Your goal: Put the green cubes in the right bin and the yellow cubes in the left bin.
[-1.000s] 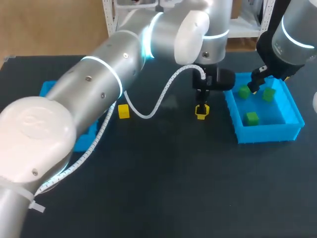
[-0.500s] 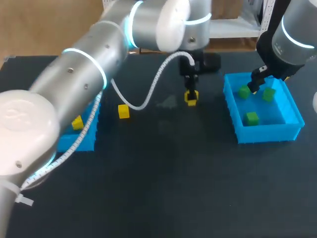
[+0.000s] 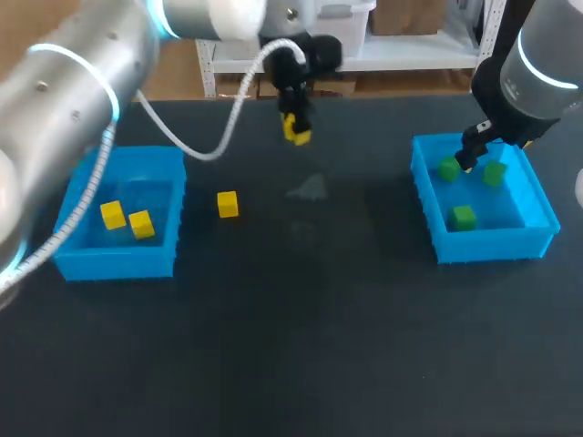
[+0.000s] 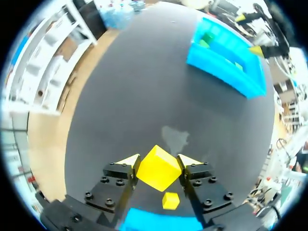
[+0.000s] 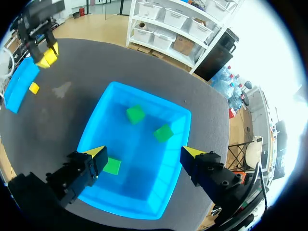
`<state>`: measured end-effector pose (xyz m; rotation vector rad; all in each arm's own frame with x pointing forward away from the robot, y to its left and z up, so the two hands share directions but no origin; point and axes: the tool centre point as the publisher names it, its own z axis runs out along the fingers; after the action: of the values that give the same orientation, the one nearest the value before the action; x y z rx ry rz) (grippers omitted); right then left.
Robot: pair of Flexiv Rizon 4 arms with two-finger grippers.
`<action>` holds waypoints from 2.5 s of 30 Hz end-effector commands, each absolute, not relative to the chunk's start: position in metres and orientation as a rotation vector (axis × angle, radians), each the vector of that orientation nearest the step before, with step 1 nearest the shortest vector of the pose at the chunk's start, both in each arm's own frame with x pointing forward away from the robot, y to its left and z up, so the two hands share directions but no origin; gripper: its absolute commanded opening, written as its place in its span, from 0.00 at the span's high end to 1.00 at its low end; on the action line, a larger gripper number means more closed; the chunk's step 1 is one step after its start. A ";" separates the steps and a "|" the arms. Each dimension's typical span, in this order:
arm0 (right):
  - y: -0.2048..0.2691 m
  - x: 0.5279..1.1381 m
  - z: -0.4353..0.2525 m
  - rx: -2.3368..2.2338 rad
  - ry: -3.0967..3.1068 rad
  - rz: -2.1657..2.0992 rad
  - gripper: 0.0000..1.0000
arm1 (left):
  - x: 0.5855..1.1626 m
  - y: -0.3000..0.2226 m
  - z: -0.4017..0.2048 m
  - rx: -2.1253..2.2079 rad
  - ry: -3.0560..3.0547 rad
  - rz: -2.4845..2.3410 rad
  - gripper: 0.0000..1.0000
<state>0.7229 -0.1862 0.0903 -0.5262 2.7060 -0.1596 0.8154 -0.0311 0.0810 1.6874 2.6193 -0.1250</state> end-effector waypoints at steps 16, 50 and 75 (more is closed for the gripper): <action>-0.186 0.721 0.090 -0.524 2.702 -0.161 0.00 | 0.720 0.163 0.124 1.238 2.673 0.004 1.00; -0.186 0.721 0.090 -0.524 2.702 -0.161 0.00 | 0.684 0.236 0.104 0.869 2.719 -0.026 0.00; -0.186 0.721 0.090 -0.524 2.702 -0.161 0.00 | 0.722 0.122 0.073 1.485 2.534 -0.231 0.00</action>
<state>0.7229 -0.1862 0.0903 -0.5262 2.7060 -0.1596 0.7108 0.1272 0.0767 1.4511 2.5117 -0.2196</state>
